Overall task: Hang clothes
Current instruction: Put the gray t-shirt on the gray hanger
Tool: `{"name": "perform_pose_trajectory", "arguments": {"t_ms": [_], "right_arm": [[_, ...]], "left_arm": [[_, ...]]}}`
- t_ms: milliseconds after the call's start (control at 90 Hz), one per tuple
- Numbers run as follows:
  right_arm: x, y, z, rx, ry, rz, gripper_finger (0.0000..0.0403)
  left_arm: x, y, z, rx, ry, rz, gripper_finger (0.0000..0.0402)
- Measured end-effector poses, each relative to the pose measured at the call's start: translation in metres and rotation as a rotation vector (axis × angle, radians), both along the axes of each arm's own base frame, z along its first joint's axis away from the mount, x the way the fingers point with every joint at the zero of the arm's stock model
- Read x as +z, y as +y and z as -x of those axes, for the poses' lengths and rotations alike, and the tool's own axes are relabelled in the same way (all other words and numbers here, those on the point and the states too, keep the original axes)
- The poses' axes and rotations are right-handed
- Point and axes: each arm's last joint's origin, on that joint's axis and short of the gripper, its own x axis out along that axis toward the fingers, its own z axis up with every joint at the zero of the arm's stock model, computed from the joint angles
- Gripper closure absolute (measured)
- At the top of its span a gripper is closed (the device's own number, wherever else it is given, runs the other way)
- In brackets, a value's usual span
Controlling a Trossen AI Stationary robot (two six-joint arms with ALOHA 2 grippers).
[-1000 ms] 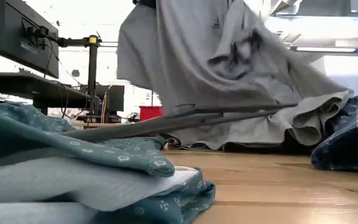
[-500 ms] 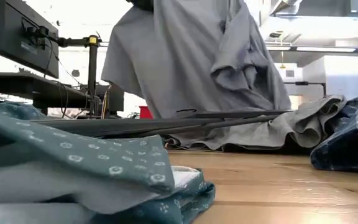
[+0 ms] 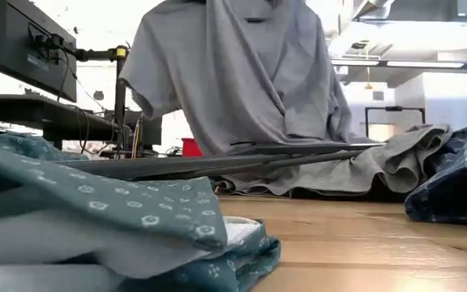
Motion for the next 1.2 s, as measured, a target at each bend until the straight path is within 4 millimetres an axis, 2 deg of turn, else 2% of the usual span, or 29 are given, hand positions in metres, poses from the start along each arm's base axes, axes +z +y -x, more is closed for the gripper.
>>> {"name": "perform_pose_trajectory", "arguments": {"t_ms": [100,267,378,533,878,1200], "right_arm": [[-0.008,0.005,0.004,0.008,0.122,0.053,0.0172],[-0.009,0.01,0.039,-0.117,0.281,0.126,0.0174],[-0.015,0.008,0.051,-0.134,0.368,0.119,0.018],[-0.028,0.007,0.051,-0.088,0.516,0.143,0.0185],[-0.027,0.009,0.054,-0.045,0.568,0.253,0.0186],[-0.04,-0.008,0.034,0.01,0.649,0.284,0.0186]], "left_arm": [[-0.001,-0.001,0.001,0.002,0.008,0.013,0.0388],[-0.003,-0.01,0.01,-0.017,0.055,0.065,0.0388],[0.003,-0.017,0.015,-0.08,0.015,0.082,0.0388],[0.009,-0.02,0.016,-0.102,-0.039,0.096,0.0388],[0.006,-0.021,0.018,-0.088,-0.024,0.152,0.0388],[0.011,-0.021,0.016,-0.105,-0.083,0.182,0.0388]]}}
